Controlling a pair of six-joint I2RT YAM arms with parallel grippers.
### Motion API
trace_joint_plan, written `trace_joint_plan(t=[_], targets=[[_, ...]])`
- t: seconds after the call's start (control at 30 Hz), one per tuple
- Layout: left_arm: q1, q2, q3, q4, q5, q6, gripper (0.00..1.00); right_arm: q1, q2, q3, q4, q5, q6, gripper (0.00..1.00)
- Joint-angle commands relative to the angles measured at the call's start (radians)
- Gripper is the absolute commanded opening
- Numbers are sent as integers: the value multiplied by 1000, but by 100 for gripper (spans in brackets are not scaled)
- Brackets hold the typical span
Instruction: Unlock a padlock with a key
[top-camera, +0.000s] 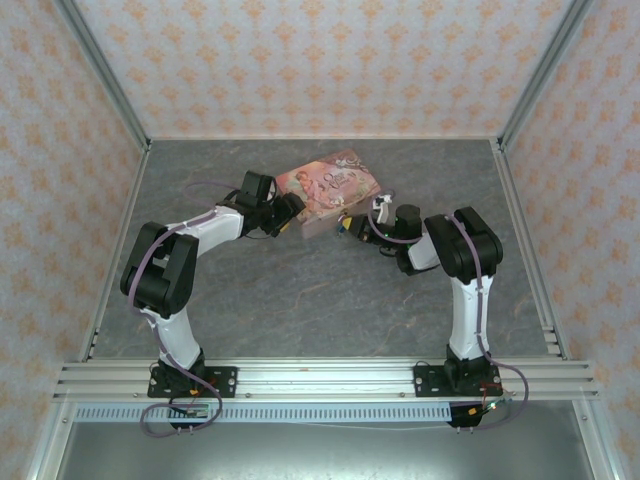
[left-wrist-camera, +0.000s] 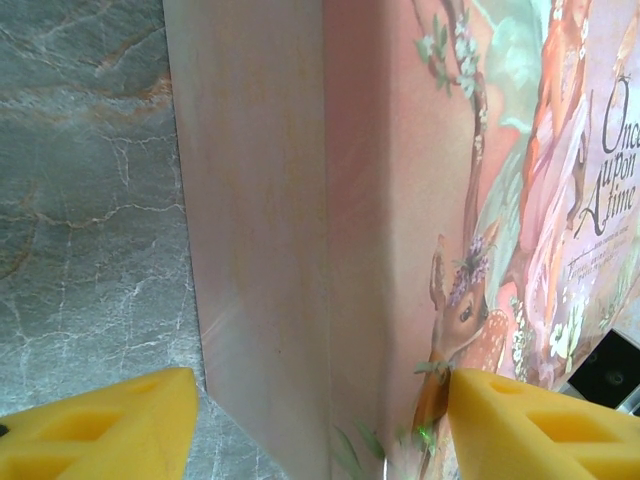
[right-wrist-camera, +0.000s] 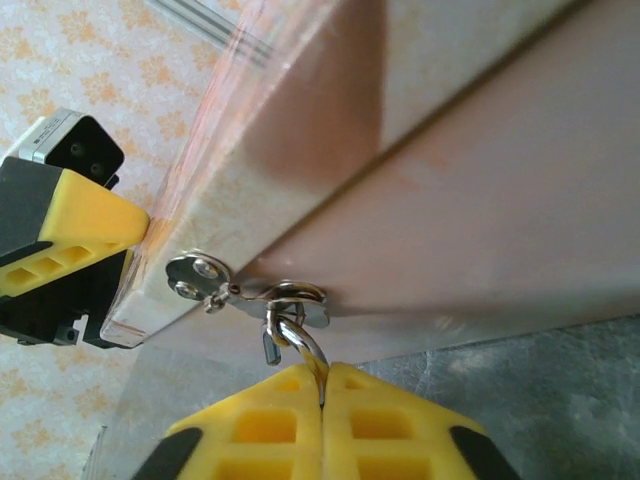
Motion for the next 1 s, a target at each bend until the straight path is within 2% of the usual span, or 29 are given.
trace_joint_plan(t=[0.0,0.23,0.73,0.97], targets=[[-13,16,-42,-166,-70,24,66,4,-47,-16,67,18,17,1],[-36,8,-96,-159,-64,12,66,5,-5,-40,252,117,228,0],[-60,17,-165,-122,-57,-24,66,9,-12,-2,243,254,380,0],[-50,-5,-183,-134,-74,-15,66,-19,-33,-14,203,285,343,0]])
